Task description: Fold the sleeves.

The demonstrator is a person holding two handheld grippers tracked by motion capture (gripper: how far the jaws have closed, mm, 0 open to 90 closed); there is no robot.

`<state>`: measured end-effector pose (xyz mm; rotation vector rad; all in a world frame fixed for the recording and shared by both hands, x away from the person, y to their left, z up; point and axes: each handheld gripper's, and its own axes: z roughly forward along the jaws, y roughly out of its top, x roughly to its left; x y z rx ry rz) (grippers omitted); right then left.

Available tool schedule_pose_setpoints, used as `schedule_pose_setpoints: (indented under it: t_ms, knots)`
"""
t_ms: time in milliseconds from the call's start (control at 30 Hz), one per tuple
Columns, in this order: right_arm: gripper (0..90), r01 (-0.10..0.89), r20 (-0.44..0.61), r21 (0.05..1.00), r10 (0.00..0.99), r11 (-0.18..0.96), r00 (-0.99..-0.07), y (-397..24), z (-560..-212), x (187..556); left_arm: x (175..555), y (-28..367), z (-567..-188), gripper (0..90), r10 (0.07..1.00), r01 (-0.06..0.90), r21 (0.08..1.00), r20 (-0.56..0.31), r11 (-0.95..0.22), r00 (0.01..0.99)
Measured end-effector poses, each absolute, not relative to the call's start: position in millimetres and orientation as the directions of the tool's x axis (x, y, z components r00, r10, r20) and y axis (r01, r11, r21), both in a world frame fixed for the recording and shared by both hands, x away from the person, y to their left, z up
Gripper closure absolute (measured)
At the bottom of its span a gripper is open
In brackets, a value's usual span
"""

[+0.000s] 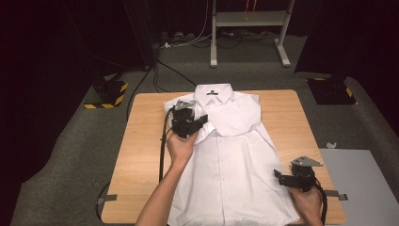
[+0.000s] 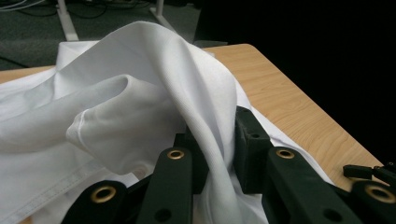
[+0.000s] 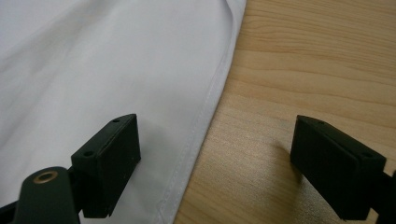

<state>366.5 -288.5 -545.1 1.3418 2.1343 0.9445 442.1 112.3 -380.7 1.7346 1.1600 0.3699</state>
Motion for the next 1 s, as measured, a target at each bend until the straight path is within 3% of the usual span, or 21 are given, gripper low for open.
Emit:
schedule_pose_setpoints:
  t_ms: [233,433,667,1000]
  knots:
    - [15.7,0.598,-0.011,0.745,0.902,0.295,-0.431,-288,-545,366,457,87,-385,75.5,0.823,0.522,0.849,-0.243,-0.075,0.514]
    - [15.7,0.596,-0.013,0.745,0.900,0.299,-0.436,-288,-545,366,471,64,-395,75.7,0.823,0.507,0.850,-0.183,-0.141,0.537]
    - [15.7,0.592,-0.015,0.745,0.895,0.306,-0.445,-287,-545,366,486,45,-406,75.9,0.821,0.526,0.842,-0.211,-0.123,0.530]
    - [15.8,0.590,-0.013,0.745,0.892,0.310,-0.451,-286,-545,366,506,15,-415,75.0,0.831,0.502,0.853,-0.174,-0.142,0.529]
